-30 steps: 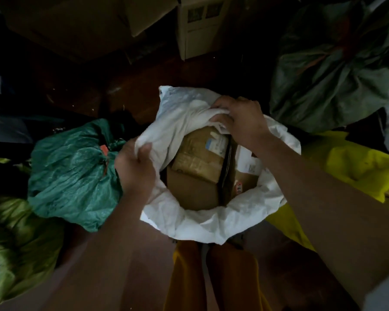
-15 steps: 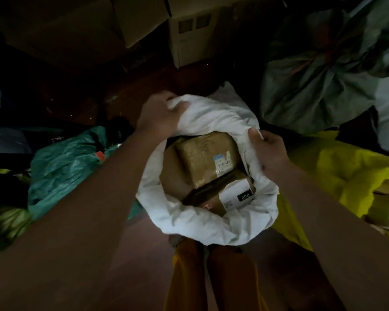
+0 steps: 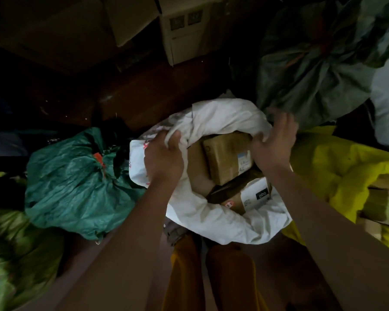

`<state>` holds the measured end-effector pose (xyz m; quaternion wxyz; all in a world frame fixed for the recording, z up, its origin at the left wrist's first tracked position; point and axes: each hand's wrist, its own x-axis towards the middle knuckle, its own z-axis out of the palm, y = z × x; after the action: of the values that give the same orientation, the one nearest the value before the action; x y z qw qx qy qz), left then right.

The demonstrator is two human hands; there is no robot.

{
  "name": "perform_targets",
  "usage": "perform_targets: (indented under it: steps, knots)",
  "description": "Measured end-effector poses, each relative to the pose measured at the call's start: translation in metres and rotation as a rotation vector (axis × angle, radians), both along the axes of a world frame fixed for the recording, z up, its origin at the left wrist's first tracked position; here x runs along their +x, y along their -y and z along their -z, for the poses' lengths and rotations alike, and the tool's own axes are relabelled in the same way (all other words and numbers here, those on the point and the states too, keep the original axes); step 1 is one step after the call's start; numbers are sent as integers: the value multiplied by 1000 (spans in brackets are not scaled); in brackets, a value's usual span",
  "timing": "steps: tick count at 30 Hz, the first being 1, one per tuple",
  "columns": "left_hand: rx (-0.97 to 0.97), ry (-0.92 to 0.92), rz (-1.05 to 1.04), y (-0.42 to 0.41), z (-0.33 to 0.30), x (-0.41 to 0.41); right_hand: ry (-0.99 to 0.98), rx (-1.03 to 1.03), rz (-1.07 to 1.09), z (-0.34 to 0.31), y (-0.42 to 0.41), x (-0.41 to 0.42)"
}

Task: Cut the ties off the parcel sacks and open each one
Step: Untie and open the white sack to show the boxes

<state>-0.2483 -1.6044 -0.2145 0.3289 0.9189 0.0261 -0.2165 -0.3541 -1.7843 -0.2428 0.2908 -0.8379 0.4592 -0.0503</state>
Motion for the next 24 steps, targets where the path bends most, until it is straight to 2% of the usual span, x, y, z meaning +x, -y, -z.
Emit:
perform_targets:
  steps: [2,3,5,8,10,14,16,21,24]
  knots:
    - [-79,-71,-28,-1,4,1,181,-6,-249,-4,-11,13]
    - [-113,-132,-48,-1,5,2,186,-6,-366,-4,-15,19]
    - [-135,-274,-86,-1,8,7,62,19,-528,-2,-21,29]
    - [-111,-496,-119,-5,16,20,-67,47,-656,3,-16,30]
    - [-126,-569,-151,-6,18,26,-88,52,-724,3,-9,25]
    - [-201,-660,-258,-7,16,24,-14,-126,-742,-2,-6,29]
    - [-93,-535,-177,-4,9,15,22,-189,-711,-3,-10,36]
    - [102,96,5,-14,-23,-22,-76,-55,-466,-3,-19,39]
    - [231,227,107,-19,-35,-59,-135,20,-364,-5,-17,37]
